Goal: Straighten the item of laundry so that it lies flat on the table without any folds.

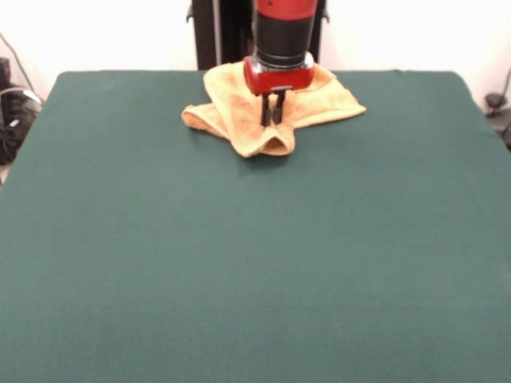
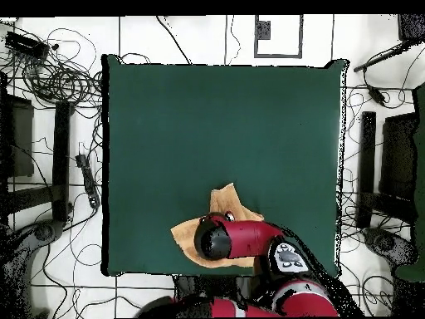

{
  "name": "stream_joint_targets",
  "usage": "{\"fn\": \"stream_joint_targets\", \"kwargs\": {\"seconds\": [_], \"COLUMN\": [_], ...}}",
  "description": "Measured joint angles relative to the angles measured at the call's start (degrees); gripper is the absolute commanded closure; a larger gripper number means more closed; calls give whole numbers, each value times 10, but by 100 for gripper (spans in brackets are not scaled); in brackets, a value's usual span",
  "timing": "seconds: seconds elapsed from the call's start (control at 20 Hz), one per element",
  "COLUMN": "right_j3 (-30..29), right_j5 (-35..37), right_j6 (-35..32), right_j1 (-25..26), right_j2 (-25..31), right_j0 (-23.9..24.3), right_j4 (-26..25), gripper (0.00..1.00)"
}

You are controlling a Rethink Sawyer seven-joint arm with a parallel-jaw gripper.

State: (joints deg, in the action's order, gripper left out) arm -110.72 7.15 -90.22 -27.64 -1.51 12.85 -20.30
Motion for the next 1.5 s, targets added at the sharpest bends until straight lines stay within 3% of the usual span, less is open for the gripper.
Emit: {"fn": "stream_joint_targets", "kwargs": {"seconds": [0.25,0.95,1.5], "right_j3": [41,115,216], "right_j5": [95,242,396], "right_j6": [0,0,0], "right_j1": [6,30,72], "right_j2": [0,1,6], "right_j0": [-16,-30,-30], "right_j4": [17,41,62], "gripper": [100,100,100]}}
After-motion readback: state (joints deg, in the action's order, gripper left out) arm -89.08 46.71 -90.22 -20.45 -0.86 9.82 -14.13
